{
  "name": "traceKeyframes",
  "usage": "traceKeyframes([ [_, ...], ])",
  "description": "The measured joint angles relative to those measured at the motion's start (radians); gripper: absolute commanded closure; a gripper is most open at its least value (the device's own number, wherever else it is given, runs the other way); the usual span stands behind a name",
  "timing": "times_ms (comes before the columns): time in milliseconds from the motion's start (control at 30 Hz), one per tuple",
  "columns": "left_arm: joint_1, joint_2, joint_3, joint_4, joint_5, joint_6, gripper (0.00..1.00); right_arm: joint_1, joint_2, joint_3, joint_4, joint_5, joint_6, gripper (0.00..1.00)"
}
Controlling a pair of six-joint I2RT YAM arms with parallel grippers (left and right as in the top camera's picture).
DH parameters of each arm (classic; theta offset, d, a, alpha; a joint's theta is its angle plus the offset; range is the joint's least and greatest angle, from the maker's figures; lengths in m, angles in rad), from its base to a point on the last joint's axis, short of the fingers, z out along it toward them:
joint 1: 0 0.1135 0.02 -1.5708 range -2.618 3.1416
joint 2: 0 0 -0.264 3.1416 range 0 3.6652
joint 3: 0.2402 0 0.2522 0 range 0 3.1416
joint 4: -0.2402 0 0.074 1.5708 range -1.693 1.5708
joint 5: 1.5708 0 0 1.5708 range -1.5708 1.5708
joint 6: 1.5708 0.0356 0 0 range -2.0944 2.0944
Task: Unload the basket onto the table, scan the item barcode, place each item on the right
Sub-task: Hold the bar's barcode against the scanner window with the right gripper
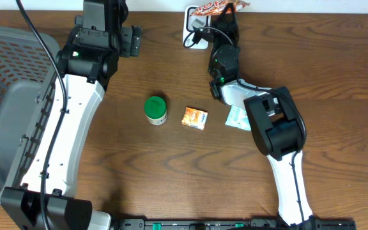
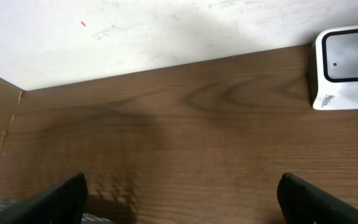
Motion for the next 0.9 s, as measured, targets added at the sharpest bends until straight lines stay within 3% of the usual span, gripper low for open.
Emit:
traceKeyframes([
  [567, 0.0, 0.0, 0.0, -0.049, 0.0, 0.0, 0.02, -0.063, 0.071, 0.028, -0.107, -0.169, -0.005, 0.99],
  [900, 0.0, 0.0, 0.0, -0.049, 0.0, 0.0, 0.02, -0.069, 0.076, 0.156, -0.248, -0.224, 0.099, 0.99],
])
